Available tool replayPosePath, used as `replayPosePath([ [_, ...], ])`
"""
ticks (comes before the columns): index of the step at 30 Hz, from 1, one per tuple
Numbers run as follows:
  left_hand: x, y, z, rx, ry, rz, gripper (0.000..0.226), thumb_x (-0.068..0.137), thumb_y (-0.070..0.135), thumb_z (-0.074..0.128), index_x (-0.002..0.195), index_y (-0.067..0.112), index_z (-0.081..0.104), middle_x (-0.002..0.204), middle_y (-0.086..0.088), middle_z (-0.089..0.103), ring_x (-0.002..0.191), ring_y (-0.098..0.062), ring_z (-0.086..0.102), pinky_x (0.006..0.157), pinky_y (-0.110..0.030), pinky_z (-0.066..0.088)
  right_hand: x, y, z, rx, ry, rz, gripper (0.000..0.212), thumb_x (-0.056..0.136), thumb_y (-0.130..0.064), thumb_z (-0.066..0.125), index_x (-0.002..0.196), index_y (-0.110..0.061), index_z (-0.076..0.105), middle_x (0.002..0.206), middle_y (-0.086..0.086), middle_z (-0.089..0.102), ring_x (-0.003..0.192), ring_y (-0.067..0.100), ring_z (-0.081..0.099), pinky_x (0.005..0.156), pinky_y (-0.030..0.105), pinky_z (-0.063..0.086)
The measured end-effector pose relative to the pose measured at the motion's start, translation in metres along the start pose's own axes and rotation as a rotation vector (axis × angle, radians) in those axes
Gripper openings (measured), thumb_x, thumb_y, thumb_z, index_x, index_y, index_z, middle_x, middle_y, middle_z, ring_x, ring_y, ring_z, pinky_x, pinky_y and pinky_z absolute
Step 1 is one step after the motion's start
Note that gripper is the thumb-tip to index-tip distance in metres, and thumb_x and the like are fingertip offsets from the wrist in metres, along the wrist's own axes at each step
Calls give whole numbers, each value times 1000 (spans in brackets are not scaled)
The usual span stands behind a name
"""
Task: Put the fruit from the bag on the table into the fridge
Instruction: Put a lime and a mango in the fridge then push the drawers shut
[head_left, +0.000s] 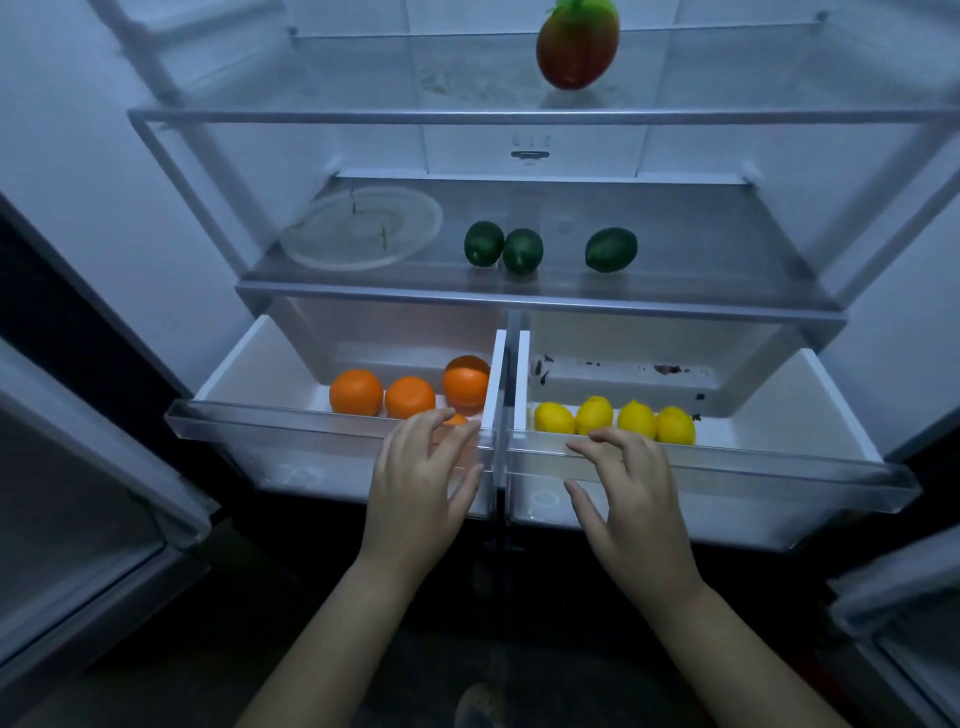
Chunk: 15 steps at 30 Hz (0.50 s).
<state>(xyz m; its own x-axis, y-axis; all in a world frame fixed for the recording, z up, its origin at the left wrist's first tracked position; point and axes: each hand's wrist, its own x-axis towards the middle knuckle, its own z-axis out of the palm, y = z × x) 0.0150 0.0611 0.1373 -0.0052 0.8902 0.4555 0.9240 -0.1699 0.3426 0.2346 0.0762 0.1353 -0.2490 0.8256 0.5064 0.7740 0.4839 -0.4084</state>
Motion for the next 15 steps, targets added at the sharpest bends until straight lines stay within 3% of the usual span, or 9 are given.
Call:
replayPosePath([
  [5, -5, -2, 2, 34, 39, -4, 42, 80, 31, 72, 119, 26, 61, 119, 1, 55, 116, -18, 46, 104, -35, 26, -9, -1, 4, -43, 43, 17, 39, 80, -12, 73, 117, -17, 63, 115, 4, 55, 108, 23, 49, 93, 33, 39],
  [15, -10, -14, 17, 2, 97, 23, 44, 79, 30, 74, 121, 25, 61, 119, -4, 55, 114, -25, 50, 103, -48, 36, -10, 5, 10, -37, 93, 2, 43, 78, -7, 74, 117, -19, 64, 115, 4, 57, 104, 22, 50, 89, 31, 38],
])
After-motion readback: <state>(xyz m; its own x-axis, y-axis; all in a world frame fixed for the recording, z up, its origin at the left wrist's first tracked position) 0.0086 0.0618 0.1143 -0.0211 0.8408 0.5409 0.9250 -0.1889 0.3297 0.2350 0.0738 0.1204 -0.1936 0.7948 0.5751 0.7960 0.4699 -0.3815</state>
